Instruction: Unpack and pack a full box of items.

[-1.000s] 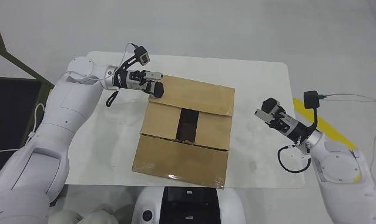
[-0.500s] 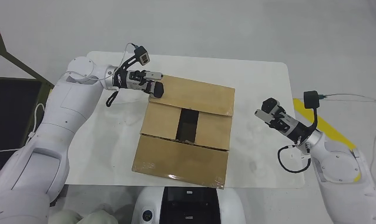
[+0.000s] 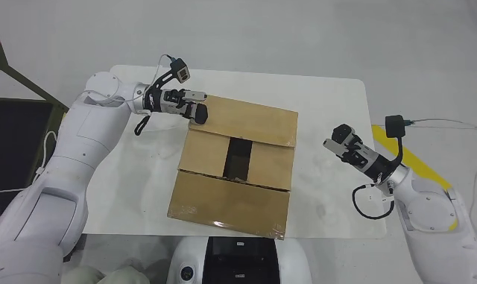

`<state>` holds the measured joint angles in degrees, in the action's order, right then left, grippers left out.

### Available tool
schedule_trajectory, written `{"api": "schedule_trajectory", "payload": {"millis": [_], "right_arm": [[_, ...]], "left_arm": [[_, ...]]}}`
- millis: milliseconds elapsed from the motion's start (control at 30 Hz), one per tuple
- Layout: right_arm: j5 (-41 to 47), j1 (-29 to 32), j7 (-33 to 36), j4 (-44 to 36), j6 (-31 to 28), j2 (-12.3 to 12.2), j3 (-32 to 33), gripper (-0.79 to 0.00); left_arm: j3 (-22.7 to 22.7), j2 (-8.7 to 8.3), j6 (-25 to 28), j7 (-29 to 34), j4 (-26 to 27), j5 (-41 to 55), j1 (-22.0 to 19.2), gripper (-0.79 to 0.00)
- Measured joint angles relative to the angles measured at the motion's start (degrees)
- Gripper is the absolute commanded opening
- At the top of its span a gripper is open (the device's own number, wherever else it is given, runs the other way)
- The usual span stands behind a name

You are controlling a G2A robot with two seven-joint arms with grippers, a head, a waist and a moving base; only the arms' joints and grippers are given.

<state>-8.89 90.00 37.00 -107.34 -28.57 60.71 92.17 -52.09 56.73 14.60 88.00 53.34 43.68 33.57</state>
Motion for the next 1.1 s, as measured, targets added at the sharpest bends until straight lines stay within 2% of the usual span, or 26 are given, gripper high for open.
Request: {"api": "schedule_trajectory", "payload": {"millis": [200, 533, 867, 1100], "right_arm": [[6.16, 1.45, 1.35, 1.08, 1.79, -0.10, 0.11, 0.000], [14.08, 10.29, 7.82, -1.40, 3.59, -0.58, 1.00, 0.000], [12.15, 19.91, 9.42, -5.27, 4.53, -0.81, 0.13, 0.000], [14.52, 20.63, 10.80, -3.61, 4.59, -0.75, -3.73, 0.000]], "left_arm": [[0.00, 0.00, 0.00, 0.00, 0.00, 0.00, 0.00, 0.000], [0.00, 0.00, 0.00, 0.00, 0.00, 0.00, 0.00, 0.000], [0.00, 0.00, 0.00, 0.00, 0.00, 0.00, 0.00, 0.000], [0.00, 0.00, 0.00, 0.00, 0.00, 0.00, 0.00, 0.000]]}}
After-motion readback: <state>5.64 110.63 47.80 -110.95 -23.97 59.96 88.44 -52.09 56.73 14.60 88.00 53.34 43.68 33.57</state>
